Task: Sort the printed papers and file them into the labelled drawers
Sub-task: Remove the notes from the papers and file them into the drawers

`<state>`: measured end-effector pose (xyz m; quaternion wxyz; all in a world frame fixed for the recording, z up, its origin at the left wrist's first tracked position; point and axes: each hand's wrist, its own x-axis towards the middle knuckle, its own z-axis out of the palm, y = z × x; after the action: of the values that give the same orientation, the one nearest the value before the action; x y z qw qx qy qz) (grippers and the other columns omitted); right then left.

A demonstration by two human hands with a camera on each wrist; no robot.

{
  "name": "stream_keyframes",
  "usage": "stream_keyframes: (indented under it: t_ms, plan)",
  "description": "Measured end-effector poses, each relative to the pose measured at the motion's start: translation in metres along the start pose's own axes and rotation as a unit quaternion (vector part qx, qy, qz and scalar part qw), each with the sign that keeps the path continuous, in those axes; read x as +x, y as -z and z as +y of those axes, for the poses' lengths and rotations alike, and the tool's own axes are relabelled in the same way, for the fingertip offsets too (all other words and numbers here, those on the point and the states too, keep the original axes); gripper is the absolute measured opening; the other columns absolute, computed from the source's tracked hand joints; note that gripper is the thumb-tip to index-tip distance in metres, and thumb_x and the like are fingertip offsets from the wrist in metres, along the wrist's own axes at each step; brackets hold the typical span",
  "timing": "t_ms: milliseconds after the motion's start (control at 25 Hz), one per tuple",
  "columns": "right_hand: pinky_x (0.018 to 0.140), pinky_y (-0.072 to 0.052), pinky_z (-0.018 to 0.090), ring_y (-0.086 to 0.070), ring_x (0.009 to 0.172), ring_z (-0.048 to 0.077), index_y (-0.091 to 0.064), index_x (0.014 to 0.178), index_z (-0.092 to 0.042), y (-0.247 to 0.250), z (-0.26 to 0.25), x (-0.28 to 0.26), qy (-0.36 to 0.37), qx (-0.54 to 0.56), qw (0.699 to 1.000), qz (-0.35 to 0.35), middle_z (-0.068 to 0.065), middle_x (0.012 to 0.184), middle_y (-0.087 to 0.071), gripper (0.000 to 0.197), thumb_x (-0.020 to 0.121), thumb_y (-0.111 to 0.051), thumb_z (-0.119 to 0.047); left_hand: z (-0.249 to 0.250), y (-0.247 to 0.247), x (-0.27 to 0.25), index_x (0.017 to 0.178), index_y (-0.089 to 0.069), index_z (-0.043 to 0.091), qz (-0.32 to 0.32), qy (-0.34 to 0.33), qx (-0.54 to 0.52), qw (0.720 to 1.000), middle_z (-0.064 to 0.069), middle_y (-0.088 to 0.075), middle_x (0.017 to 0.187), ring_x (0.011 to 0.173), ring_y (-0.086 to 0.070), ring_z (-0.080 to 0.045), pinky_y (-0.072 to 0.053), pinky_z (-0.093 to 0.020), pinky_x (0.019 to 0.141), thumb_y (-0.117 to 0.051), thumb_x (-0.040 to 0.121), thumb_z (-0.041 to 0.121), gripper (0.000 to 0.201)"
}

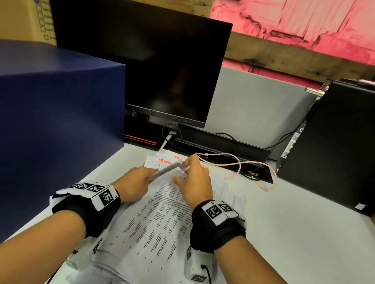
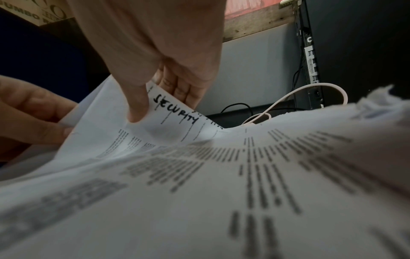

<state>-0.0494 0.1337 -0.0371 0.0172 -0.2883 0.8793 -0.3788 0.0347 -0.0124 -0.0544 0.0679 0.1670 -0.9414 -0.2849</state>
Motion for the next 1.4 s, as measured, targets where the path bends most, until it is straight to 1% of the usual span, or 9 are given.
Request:
stream_keyframes:
  t_ms: [120, 240, 400, 480, 760, 880, 1080, 1280, 1400]
  plan:
    - [0.083, -0.052, 0.038, -0.055, 0.087, 0.018, -0.046, 0.116, -0.022, -0.0013, 0.0012, 0.0008, 0.012, 0.021, 1.000, -0.009, -0.012, 0.081, -0.046, 0.041, 0.085, -0.070, -0.012, -0.0011, -0.0010, 0.0002, 0.097, -0.063, 0.018, -0.032, -0.014, -0.041, 0.999, 0.001, -0.064, 0.094, 0.090, -0.057, -0.016, -0.043, -0.014, 0.073, -0.036, 0.095, -0.003, 0.034]
    - [0.077, -0.051, 0.034, -0.051, 0.092, 0.016, -0.064, 0.093, -0.018, -0.0052, 0.0021, 0.0045, 0.043, -0.063, 0.997, 0.013, -0.003, 0.091, -0.055, 0.016, 0.083, -0.075, -0.022, -0.0031, -0.0018, 0.0018, 0.122, -0.065, 0.017, -0.034, -0.024, -0.056, 0.998, -0.008, -0.061, 0.120, 0.117, -0.049, -0.029, -0.040, -0.038, 0.104, -0.031, 0.085, -0.012, 0.057]
    - [0.083, -0.044, 0.026, -0.038, 0.102, 0.014, -0.069, 0.080, -0.021, -0.0073, 0.0066, 0.0072, 0.080, -0.138, 0.987, 0.027, -0.002, 0.101, -0.045, 0.015, 0.077, -0.079, -0.032, -0.0053, -0.0005, 0.0050, 0.132, -0.057, 0.017, 0.046, 0.034, 0.000, 0.998, -0.009, -0.049, 0.131, 0.125, -0.032, -0.029, -0.030, -0.036, 0.107, -0.035, 0.093, -0.002, 0.048]
    - [0.079, -0.046, 0.028, -0.048, 0.098, 0.017, -0.065, 0.071, -0.021, -0.0052, 0.0065, 0.0062, 0.073, -0.129, 0.989, -0.010, 0.001, 0.098, -0.056, 0.017, 0.077, -0.080, -0.025, -0.0055, 0.0017, 0.0044, 0.140, -0.045, 0.015, 0.074, 0.065, 0.002, 0.995, -0.010, -0.046, 0.135, 0.128, -0.029, -0.029, -0.032, -0.039, 0.106, -0.038, 0.094, 0.004, 0.047]
    - [0.077, -0.053, 0.034, -0.061, 0.087, 0.023, -0.065, 0.075, -0.014, -0.0034, 0.0041, 0.0024, 0.051, -0.129, 0.988, -0.073, 0.006, 0.086, -0.068, 0.014, 0.078, -0.078, -0.020, -0.0067, 0.0048, 0.0040, 0.122, -0.061, 0.015, 0.162, 0.024, -0.057, 0.985, 0.002, -0.064, 0.103, 0.101, -0.055, -0.017, -0.046, -0.029, 0.087, -0.055, 0.093, 0.012, 0.030]
    - [0.079, -0.051, 0.033, -0.061, 0.089, 0.024, -0.058, 0.071, -0.021, -0.0026, 0.0019, 0.0010, 0.046, -0.140, 0.987, -0.069, 0.004, 0.087, -0.066, 0.020, 0.080, -0.076, -0.021, -0.0054, 0.0036, 0.0038, 0.093, -0.072, 0.021, 0.125, 0.033, -0.061, 0.990, 0.004, -0.068, 0.091, 0.084, -0.062, -0.013, -0.049, -0.024, 0.074, -0.060, 0.093, 0.018, 0.013]
    - [0.087, -0.047, 0.038, -0.058, 0.094, 0.024, -0.052, 0.081, -0.020, -0.0032, 0.0003, 0.0003, 0.040, -0.151, 0.986, -0.062, 0.003, 0.098, -0.065, 0.022, 0.082, -0.073, -0.026, -0.0018, 0.0003, 0.0005, 0.078, -0.064, 0.027, 0.059, -0.009, -0.072, 0.996, 0.008, -0.067, 0.082, 0.075, -0.060, -0.006, -0.040, -0.011, 0.063, -0.061, 0.092, 0.019, 0.017]
    - [0.085, -0.049, 0.041, -0.061, 0.094, 0.024, -0.046, 0.114, -0.020, -0.0076, 0.0050, 0.0038, 0.033, -0.087, 0.995, -0.029, 0.003, 0.101, -0.065, 0.038, 0.085, -0.071, -0.022, -0.0034, 0.0014, -0.0016, 0.072, -0.069, 0.022, 0.048, -0.003, -0.172, 0.984, 0.008, -0.072, 0.076, 0.075, -0.066, -0.012, -0.052, -0.031, 0.078, -0.054, 0.094, 0.043, 0.035]
    - [0.088, -0.048, 0.037, -0.057, 0.104, 0.023, -0.061, 0.107, -0.022, -0.0095, 0.0046, 0.0051, 0.050, -0.120, 0.991, -0.026, 0.004, 0.109, -0.061, 0.022, 0.086, -0.070, -0.024, -0.0039, 0.0037, -0.0021, 0.079, -0.073, 0.019, 0.035, 0.005, -0.217, 0.976, 0.001, -0.074, 0.083, 0.084, -0.069, -0.017, -0.052, -0.038, 0.089, -0.043, 0.093, 0.059, 0.051]
